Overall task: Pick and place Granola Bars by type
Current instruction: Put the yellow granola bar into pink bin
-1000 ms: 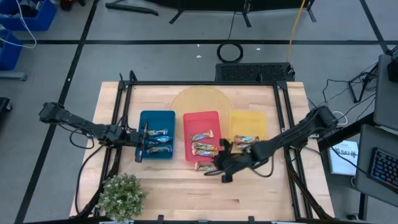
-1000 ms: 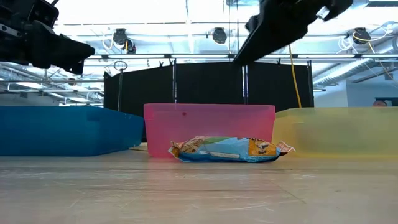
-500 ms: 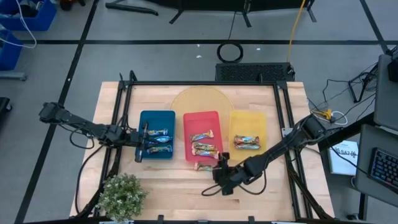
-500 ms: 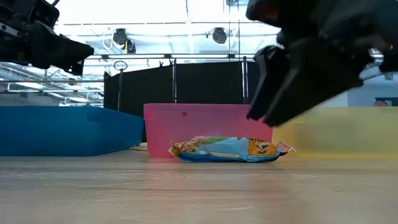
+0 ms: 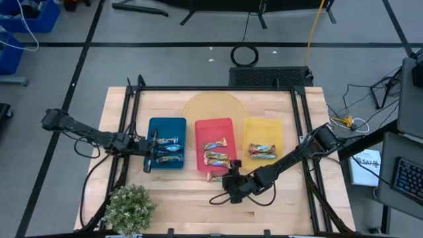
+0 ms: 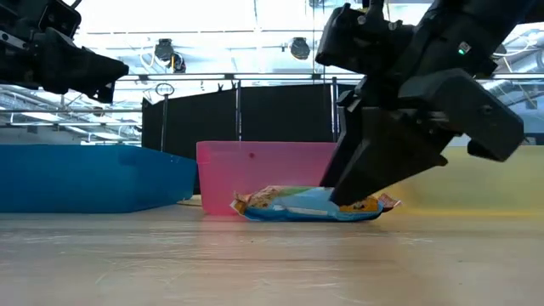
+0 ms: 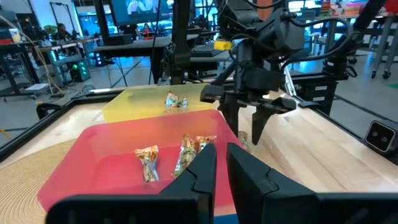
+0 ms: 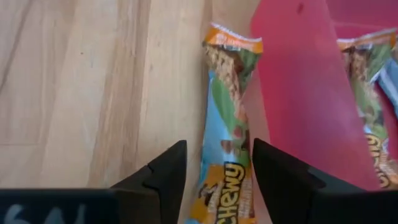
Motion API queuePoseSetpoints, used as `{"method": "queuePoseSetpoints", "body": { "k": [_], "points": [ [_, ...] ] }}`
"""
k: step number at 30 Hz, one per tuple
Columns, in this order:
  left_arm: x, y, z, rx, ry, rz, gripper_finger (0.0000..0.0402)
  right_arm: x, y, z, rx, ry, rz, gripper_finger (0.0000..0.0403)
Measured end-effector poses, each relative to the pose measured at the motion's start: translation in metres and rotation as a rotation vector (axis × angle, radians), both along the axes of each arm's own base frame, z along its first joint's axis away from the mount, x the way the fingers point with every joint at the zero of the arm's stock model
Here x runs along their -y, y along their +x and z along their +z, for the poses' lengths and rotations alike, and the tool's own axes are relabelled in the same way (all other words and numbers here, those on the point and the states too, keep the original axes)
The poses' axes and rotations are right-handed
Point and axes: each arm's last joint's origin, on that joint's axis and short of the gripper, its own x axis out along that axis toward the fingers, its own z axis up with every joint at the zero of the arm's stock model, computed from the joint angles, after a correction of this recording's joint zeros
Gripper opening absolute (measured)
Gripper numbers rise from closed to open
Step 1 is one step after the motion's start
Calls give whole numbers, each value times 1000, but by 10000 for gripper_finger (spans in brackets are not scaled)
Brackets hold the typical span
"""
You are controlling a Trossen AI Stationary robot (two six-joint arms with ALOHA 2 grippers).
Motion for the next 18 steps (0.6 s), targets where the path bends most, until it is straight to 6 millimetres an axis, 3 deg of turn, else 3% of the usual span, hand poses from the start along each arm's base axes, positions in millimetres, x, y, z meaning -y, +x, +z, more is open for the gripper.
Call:
{"method": "queuePoseSetpoints", "body": {
  "k": [9, 18],
  "points": [
    [0, 0, 0, -6, -12, -5, 47, -3, -5, -7, -105, 187, 96, 164],
    [0, 0, -1, -9, -20, -6, 47, -2, -10, -13, -82, 153, 81, 146]
  ]
}}
